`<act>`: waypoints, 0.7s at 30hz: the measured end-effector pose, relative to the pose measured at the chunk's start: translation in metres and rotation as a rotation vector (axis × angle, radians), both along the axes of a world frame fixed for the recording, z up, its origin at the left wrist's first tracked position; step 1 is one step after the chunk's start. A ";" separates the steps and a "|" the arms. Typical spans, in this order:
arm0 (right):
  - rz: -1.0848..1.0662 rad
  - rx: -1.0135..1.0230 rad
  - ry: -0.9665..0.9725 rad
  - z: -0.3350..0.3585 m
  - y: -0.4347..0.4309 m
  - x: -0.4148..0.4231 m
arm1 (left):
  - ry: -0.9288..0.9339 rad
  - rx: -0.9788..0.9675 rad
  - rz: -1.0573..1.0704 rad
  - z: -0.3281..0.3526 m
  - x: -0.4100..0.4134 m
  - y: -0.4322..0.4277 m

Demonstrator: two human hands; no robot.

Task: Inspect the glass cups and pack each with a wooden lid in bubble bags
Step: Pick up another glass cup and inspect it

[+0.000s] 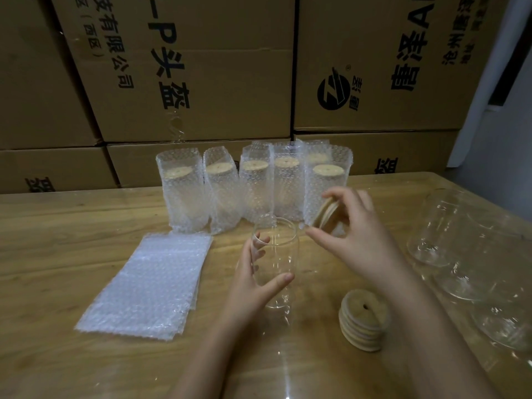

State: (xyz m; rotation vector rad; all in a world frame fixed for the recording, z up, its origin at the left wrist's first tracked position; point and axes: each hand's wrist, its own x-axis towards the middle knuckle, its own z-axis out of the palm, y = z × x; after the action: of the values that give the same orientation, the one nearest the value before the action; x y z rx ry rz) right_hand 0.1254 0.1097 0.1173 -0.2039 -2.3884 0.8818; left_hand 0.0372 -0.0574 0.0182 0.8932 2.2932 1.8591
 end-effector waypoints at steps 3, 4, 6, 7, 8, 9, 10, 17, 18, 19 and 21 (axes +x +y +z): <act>0.122 -0.185 0.227 -0.004 -0.024 -0.008 | -0.003 0.008 0.001 -0.002 -0.001 0.000; 0.156 -0.243 0.241 -0.009 -0.031 -0.011 | -0.004 0.008 0.001 -0.003 -0.001 0.000; 0.209 -0.330 0.225 -0.019 -0.041 -0.017 | -0.003 -0.002 0.000 -0.003 -0.001 0.000; 0.223 -0.361 0.209 -0.024 -0.044 -0.019 | -0.008 -0.010 0.004 -0.003 -0.001 0.000; 0.232 -0.391 0.192 -0.029 -0.045 -0.022 | -0.017 -0.018 0.009 -0.003 -0.001 0.000; 0.236 -0.426 0.176 -0.032 -0.045 -0.023 | -0.022 -0.023 0.012 -0.003 -0.001 0.000; 0.242 -0.460 0.158 -0.034 -0.044 -0.025 | -0.024 -0.027 0.012 -0.004 -0.002 -0.001; 0.302 -0.597 0.053 -0.042 -0.044 -0.031 | -0.023 -0.034 -0.014 -0.006 -0.005 -0.001; 0.300 -0.608 0.052 -0.042 -0.045 -0.031 | -0.021 -0.045 -0.036 -0.005 -0.005 -0.003; 0.297 -0.617 0.054 -0.044 -0.046 -0.032 | -0.023 -0.057 -0.074 -0.001 -0.006 -0.006; 0.286 -0.619 0.081 -0.048 -0.051 -0.033 | -0.040 -0.098 -0.137 0.011 -0.012 -0.020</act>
State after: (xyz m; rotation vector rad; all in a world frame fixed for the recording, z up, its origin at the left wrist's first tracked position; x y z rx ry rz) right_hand 0.0928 0.0590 0.0689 -0.0584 -2.0312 1.7154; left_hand 0.0254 -0.0774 0.0292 0.9643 2.2172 1.6789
